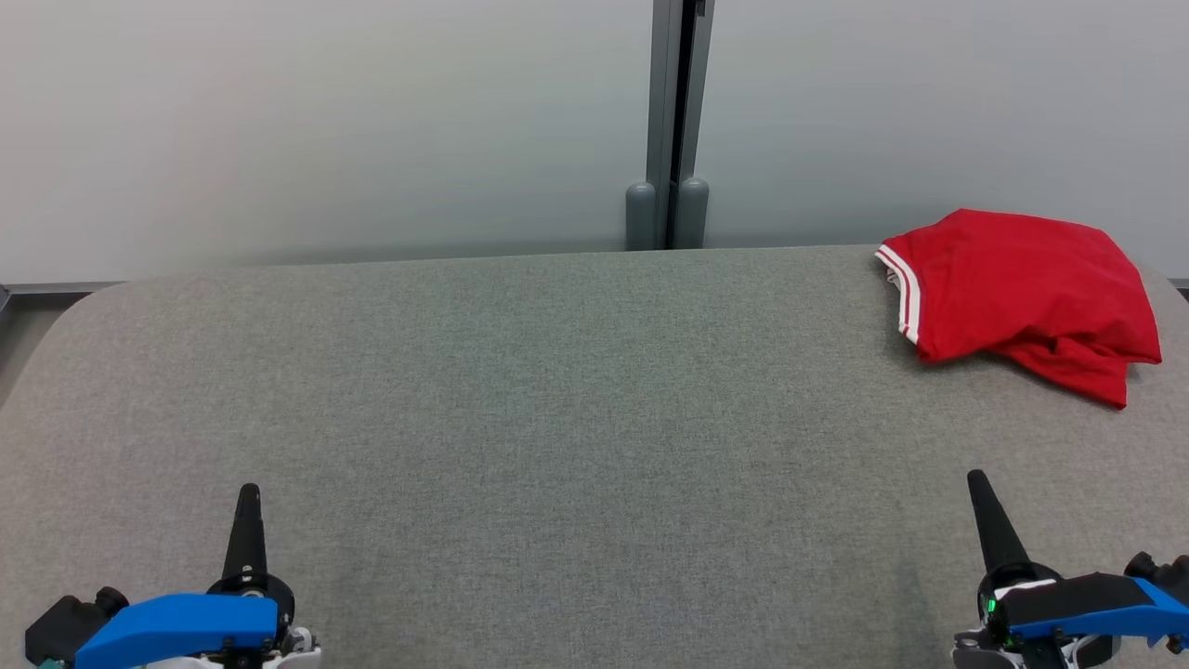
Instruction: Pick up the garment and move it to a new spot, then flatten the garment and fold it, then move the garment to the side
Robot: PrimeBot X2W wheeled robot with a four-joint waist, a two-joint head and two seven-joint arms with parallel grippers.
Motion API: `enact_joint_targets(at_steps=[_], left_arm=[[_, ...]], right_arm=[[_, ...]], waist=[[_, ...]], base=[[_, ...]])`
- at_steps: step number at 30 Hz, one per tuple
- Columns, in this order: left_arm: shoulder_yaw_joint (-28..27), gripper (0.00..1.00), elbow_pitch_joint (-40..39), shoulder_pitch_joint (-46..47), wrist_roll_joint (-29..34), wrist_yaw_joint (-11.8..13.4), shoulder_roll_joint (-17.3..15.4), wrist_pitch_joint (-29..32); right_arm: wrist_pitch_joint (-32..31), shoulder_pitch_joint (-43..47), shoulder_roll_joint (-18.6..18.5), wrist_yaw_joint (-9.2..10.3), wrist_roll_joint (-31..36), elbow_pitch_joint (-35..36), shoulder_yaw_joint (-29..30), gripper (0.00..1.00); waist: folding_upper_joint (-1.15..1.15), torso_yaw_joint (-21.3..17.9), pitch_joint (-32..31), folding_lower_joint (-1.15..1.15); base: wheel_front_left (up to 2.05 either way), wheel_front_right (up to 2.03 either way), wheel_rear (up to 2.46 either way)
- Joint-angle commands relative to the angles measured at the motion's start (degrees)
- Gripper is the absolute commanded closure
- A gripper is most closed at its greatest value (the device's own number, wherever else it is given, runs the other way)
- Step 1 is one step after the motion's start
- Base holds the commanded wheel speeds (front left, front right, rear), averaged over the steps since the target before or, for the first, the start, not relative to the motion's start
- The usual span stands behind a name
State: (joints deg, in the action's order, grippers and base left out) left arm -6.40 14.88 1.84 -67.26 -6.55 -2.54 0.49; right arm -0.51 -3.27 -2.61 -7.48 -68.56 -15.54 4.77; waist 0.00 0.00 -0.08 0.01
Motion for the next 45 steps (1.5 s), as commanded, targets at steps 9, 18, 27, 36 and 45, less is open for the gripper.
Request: enact_joint_targets(at_steps=[9,18,27,36,45], left_arm=[[0.00,1.00,-0.67,2.14,-5.71,-0.51,-0.42,1.50],[-0.04,1.00,-0.74,2.68,-10.45,-0.64,-0.41,2.62],[-0.08,1.00,-0.80,3.45,-14.89,-0.78,-0.41,3.69],[-0.12,1.00,-0.86,3.94,-18.96,-0.91,-0.40,4.68],[-0.15,1.00,-0.93,4.58,-22.76,-1.11,-0.40,5.67]], right_arm=[[-1.46,-1.70,-0.37,-0.02,-5.49,0.92,0.55,1.00],[-2.62,-2.03,-0.38,-0.02,-9.99,1.11,0.87,1.00],[-3.70,-2.56,-0.40,-0.02,-14.19,1.26,1.17,1.00],[-4.65,-2.75,-0.41,-0.03,-18.06,1.41,1.46,1.00],[-5.67,-3.04,-0.42,-0.02,-21.67,1.55,1.73,1.00]], waist=[[0.00,0.00,0.04,0.00],[0.00,0.00,0.09,0.00],[0.00,0.00,0.13,0.00],[0.00,0.00,0.18,0.00],[0.00,0.00,0.22,-0.01]], base=[[0.00,0.00,0.00],[0.00,0.00,0.00],[0.00,0.00,0.00],[0.00,0.00,0.00],[0.00,0.00,0.00]])
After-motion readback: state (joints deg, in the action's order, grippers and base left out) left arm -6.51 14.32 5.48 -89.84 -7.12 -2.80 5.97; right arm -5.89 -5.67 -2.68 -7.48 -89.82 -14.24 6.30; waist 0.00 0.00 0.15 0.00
